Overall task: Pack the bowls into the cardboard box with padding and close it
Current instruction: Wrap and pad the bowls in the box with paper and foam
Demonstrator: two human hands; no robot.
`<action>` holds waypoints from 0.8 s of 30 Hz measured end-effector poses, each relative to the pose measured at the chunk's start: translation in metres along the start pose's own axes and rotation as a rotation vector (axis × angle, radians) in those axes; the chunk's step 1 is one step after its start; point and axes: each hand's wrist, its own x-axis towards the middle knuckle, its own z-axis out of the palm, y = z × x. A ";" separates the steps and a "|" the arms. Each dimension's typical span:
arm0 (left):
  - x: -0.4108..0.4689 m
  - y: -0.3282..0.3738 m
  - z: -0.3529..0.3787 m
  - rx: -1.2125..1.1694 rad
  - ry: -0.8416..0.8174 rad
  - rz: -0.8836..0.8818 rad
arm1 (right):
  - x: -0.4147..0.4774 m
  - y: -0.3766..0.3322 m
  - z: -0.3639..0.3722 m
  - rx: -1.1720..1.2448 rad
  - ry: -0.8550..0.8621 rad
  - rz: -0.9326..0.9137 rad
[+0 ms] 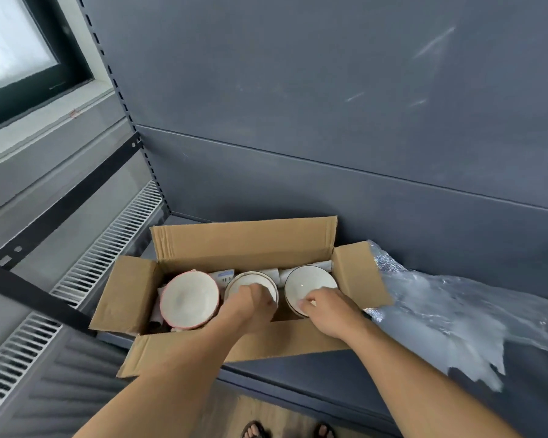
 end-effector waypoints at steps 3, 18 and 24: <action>0.008 0.033 0.018 0.071 -0.035 0.090 | -0.013 0.027 -0.010 0.034 0.020 0.038; 0.028 0.218 0.112 0.180 -0.145 0.295 | -0.068 0.231 -0.057 0.080 0.165 0.246; 0.043 0.255 0.153 0.135 -0.253 0.238 | -0.089 0.314 -0.052 0.084 0.140 0.421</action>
